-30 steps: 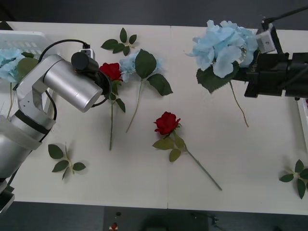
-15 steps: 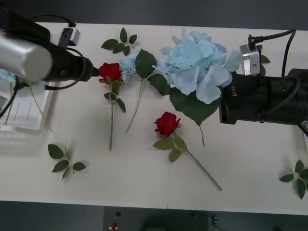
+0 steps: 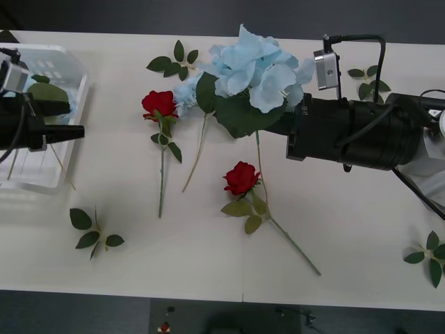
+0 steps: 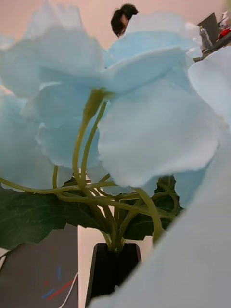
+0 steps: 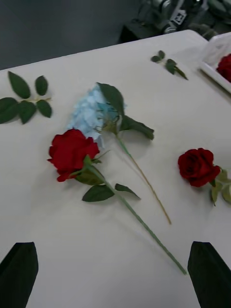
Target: Put the red flowers into the right box and the blue flowers into the left box
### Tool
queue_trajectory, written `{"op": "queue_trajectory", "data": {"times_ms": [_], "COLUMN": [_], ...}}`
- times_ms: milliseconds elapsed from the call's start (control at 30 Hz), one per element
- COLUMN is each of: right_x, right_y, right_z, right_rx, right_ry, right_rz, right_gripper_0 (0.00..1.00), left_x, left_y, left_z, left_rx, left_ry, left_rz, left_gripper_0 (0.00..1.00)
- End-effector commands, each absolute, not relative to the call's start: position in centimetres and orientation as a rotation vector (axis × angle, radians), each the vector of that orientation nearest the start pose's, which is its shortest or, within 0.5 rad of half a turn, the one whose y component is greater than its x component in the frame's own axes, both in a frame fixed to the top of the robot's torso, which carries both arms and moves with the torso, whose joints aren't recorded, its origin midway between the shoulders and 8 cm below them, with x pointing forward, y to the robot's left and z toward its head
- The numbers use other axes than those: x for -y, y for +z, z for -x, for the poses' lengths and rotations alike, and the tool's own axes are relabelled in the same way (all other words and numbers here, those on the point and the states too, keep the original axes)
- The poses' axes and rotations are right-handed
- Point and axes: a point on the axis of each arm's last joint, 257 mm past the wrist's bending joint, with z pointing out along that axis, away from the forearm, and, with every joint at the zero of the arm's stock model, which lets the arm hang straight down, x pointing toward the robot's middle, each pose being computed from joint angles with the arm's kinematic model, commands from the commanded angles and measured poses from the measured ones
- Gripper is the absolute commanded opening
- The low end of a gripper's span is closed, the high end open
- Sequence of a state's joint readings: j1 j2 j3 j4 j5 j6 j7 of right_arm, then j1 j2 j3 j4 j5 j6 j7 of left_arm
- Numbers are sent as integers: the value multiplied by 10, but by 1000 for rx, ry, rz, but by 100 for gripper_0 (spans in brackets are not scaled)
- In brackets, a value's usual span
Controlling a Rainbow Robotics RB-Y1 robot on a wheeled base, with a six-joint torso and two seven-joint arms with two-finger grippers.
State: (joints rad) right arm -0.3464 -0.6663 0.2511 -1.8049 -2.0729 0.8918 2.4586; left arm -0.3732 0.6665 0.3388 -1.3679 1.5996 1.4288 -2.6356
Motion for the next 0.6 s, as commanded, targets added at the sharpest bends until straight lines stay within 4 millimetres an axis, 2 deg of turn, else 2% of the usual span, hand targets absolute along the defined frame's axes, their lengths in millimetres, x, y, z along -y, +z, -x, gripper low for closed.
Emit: {"op": "queue_trajectory", "data": {"times_ms": [33,133,167,267,400,600], "right_x": [21,18,17,16,15,9], "right_y": [-32,-31,-30,-29,-25,-25], "right_z": [-412,-413,-413,-414,-416,-421], "right_rx": [-1433,-1435,-1435,-1437,-1441,-1460], "right_ry": [1266,1269,1270,1273,1280,1293], "right_rz": [830,824,820,819,814,814], "right_gripper_0": [0,0,0,0,0,0], "left_x": [-244,-211,-192,-155,-104,-59], "left_y": [-144,-159,-168,-176,-172,-152], "left_z": [-485,-476,-467,-450,-426,-407], "left_rx": [-1737,-1724,-1722,-1702,-1653,-1571], "left_ry": [-788,-918,-995,-1162,-1365,-1480], "left_rz": [-908,-866,-847,-789,-692,-620], "left_gripper_0": [91,91,91,91,93,95]}}
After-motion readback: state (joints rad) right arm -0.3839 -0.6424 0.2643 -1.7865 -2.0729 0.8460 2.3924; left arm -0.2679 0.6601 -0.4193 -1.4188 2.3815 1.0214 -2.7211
